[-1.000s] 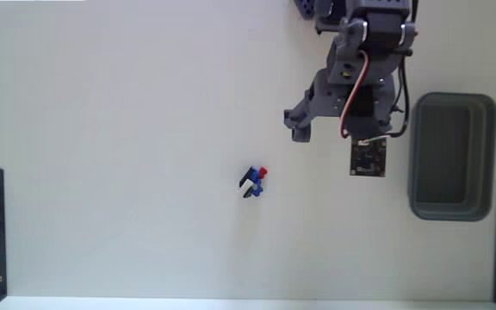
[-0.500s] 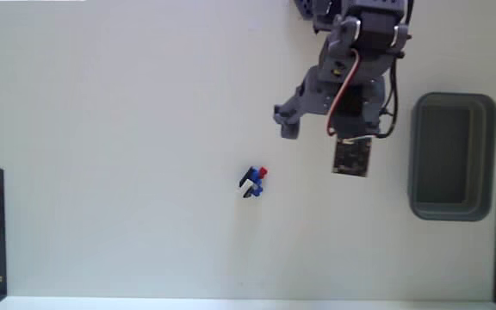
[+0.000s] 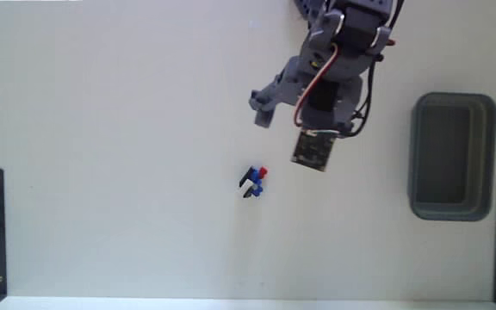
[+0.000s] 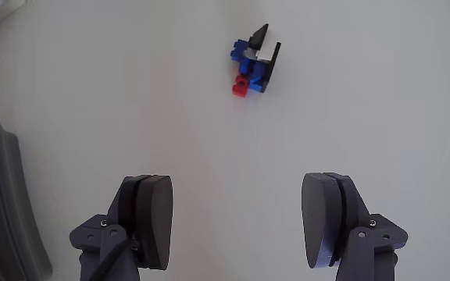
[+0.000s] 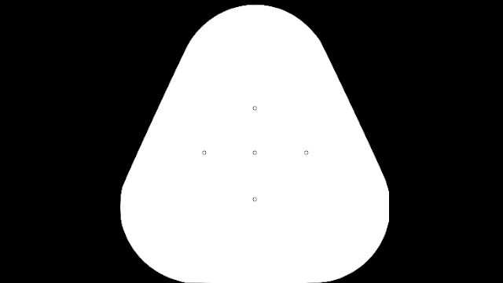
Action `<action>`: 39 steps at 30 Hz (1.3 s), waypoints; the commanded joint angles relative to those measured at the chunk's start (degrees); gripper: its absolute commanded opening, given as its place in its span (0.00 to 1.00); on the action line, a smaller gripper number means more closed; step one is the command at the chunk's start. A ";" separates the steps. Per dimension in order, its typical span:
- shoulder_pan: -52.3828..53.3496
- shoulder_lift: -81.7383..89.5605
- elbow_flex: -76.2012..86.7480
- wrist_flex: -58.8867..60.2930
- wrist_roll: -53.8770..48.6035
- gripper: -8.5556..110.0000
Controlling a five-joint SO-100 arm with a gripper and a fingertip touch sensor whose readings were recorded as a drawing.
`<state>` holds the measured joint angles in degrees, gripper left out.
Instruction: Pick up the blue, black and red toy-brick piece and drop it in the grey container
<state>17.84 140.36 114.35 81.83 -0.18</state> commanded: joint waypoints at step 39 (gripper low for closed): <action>1.78 -20.31 -6.18 -15.53 0.18 1.00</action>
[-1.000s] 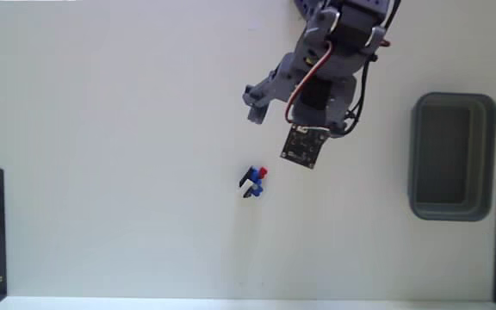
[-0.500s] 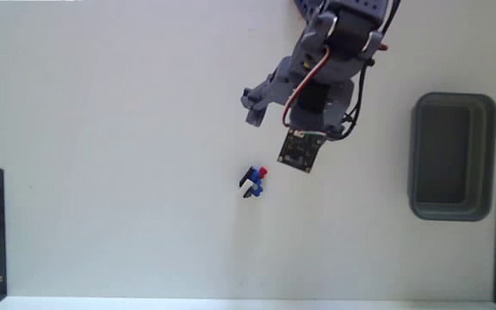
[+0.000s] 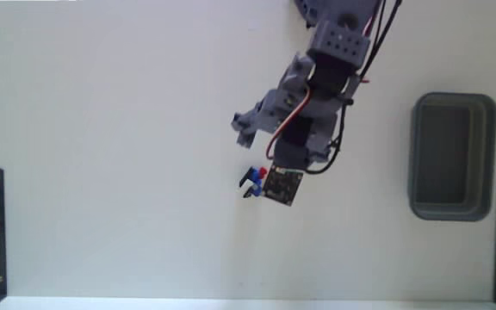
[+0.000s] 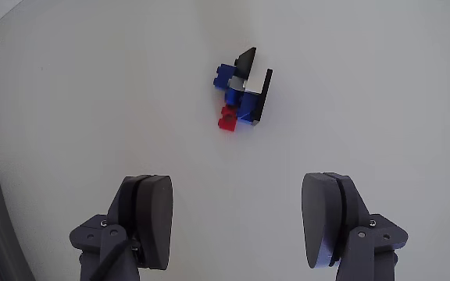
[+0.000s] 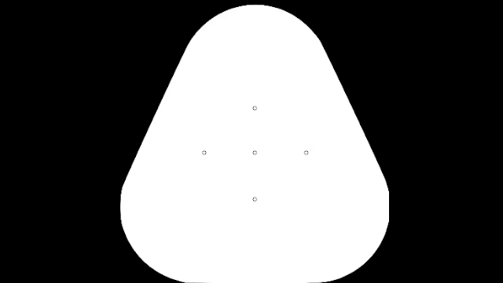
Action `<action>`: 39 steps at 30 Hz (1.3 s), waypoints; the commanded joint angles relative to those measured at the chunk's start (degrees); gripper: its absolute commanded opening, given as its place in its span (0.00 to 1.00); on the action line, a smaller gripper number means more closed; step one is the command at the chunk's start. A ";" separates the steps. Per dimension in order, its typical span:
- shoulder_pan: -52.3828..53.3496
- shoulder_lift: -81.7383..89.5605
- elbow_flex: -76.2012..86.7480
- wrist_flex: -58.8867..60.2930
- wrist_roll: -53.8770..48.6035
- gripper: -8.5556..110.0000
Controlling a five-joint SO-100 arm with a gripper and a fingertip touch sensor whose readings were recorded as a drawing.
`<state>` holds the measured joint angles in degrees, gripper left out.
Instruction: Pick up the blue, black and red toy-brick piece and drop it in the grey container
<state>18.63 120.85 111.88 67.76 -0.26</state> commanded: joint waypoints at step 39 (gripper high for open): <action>0.99 -30.47 -25.47 -9.40 0.26 1.00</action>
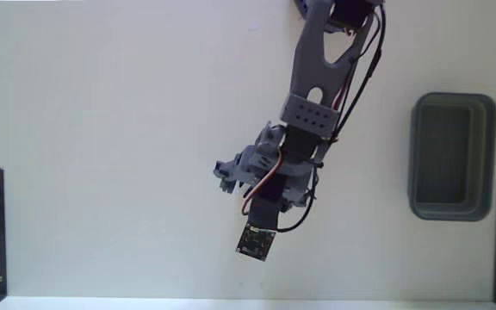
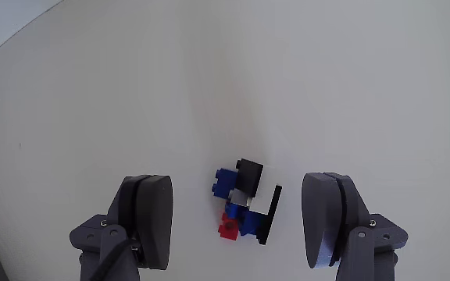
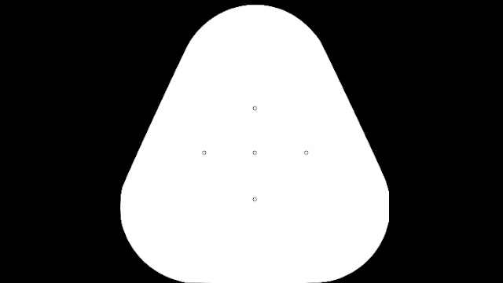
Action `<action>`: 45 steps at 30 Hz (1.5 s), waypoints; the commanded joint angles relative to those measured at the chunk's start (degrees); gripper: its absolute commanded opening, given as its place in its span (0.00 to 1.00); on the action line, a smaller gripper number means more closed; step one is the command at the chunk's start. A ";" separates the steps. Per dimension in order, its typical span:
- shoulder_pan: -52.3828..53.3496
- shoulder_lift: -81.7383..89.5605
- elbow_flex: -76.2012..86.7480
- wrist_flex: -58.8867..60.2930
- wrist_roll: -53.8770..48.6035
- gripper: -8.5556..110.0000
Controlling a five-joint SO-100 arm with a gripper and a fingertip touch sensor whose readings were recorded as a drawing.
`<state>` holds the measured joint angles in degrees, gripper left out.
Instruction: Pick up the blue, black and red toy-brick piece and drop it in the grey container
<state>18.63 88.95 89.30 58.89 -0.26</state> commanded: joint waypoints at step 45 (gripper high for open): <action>0.99 -0.06 13.62 -18.51 0.26 1.00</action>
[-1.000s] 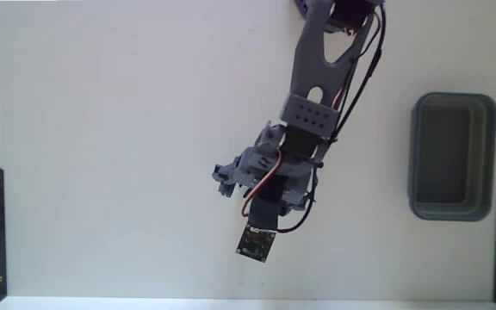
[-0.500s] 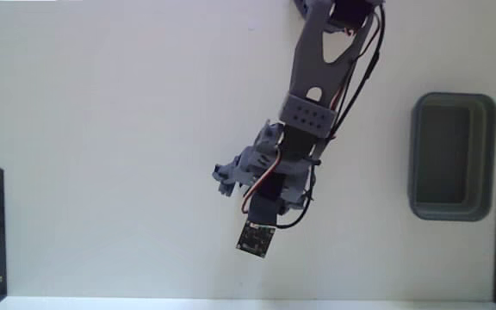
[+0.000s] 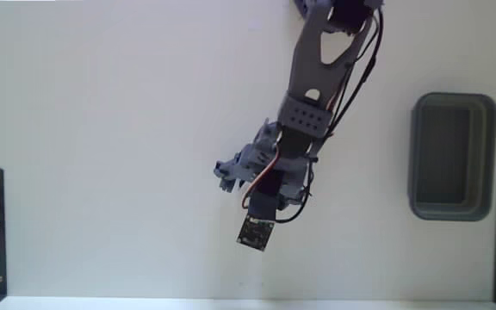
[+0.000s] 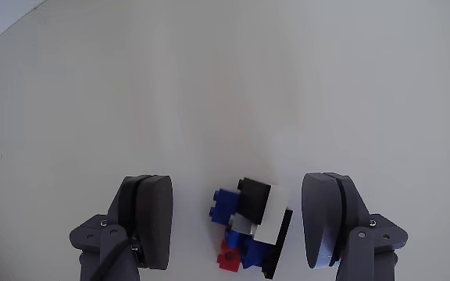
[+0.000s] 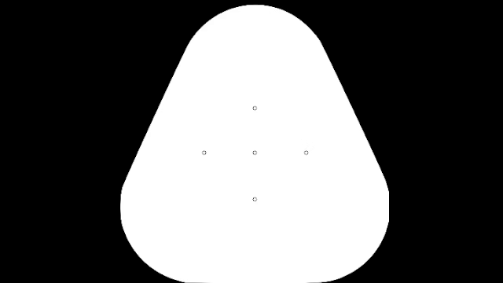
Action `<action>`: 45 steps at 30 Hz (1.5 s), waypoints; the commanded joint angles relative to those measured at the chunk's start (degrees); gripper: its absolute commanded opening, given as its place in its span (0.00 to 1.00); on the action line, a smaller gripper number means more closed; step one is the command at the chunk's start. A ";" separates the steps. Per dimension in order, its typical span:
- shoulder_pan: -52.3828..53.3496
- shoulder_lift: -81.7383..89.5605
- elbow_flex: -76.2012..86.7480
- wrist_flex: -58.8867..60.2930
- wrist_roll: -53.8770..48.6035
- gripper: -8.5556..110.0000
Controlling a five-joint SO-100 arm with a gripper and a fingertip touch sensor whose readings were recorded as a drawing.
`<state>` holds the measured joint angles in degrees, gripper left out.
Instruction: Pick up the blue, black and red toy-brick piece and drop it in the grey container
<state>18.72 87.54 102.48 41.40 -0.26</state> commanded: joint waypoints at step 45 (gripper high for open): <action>0.90 1.32 0.52 -1.14 0.26 0.92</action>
<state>18.72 87.01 103.36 41.04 -0.09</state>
